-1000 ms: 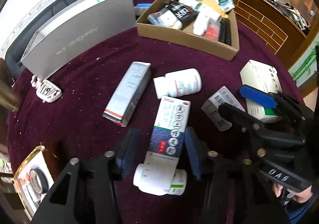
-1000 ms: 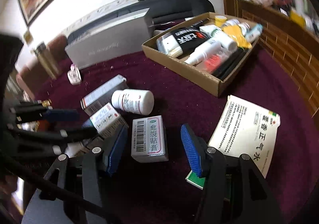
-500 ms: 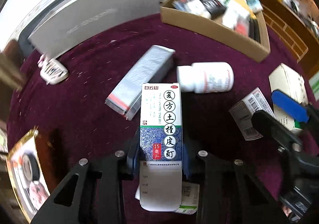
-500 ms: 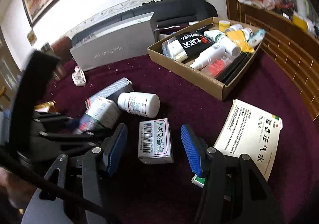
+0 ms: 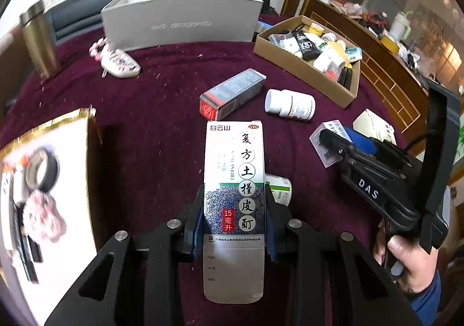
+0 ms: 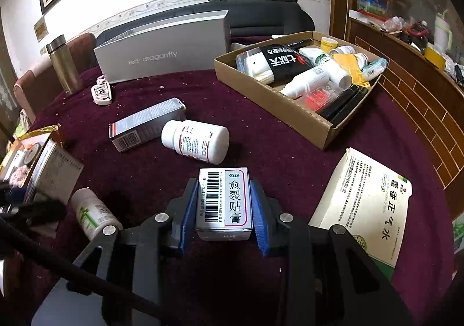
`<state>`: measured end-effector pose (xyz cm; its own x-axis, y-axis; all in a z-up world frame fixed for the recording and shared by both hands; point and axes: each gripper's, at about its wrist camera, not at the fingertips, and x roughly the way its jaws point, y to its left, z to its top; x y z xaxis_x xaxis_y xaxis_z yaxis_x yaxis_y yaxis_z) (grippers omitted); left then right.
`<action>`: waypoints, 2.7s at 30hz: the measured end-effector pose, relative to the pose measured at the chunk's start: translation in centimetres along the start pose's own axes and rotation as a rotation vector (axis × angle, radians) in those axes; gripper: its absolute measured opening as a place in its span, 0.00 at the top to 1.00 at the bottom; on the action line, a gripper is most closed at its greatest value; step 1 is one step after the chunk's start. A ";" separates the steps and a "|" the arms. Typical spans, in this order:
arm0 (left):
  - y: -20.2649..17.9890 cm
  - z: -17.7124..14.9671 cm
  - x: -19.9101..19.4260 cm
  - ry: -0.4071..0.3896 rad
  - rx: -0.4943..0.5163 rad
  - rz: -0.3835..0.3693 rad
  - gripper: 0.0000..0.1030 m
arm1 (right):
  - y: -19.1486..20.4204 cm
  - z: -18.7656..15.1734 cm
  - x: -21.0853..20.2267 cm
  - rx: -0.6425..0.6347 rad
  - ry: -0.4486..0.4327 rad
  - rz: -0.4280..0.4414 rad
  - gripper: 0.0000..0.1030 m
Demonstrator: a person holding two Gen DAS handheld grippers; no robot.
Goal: Organize objects
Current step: 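Carry both medicine boxes over the white tray with both grippers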
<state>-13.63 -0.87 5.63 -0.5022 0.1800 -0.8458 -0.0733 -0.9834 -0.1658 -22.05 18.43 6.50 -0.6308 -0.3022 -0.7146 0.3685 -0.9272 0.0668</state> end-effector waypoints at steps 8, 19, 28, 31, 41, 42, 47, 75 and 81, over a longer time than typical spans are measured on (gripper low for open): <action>0.5 -1.1 -0.8 -0.050 -0.003 -0.041 0.72 | 0.3 -0.2 0.5 -0.030 0.020 -0.056 0.53; 1.0 -1.6 -2.6 -0.101 0.016 -0.088 0.72 | 0.8 -0.2 -2.0 0.004 -0.069 0.042 0.70; 3.8 -2.6 -5.5 -0.141 -0.040 -0.055 0.72 | 3.2 -0.4 -2.7 -0.057 -0.115 0.077 0.70; 5.2 -3.1 -6.4 -0.157 -0.063 -0.007 0.72 | 3.2 -0.5 -2.9 -0.057 -0.121 0.083 0.70; 10.6 -4.2 -8.3 -0.199 -0.155 0.056 0.72 | 3.2 -0.7 -2.6 -0.059 -0.116 0.075 0.70; 11.0 -4.4 -8.3 -0.195 -0.161 0.058 0.72 | 3.2 -0.7 -2.6 -0.058 -0.117 0.076 0.70; 12.4 -5.7 -7.6 -0.147 -0.171 0.045 0.72 | 3.3 -0.7 -2.9 -0.056 -0.126 0.083 0.70; 15.3 -7.4 -3.8 0.012 -0.250 0.055 0.72 | 25.9 4.6 0.8 -0.195 0.116 0.408 0.69; 15.2 -7.7 -3.8 0.012 -0.260 0.083 0.72 | 26.3 4.7 2.2 -0.188 0.150 0.401 0.69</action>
<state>-6.23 -16.35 2.40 -0.4867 0.1012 -0.8677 0.1921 -0.9565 -0.2193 -17.00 -7.66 9.95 -0.3125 -0.5803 -0.7521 0.6891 -0.6834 0.2409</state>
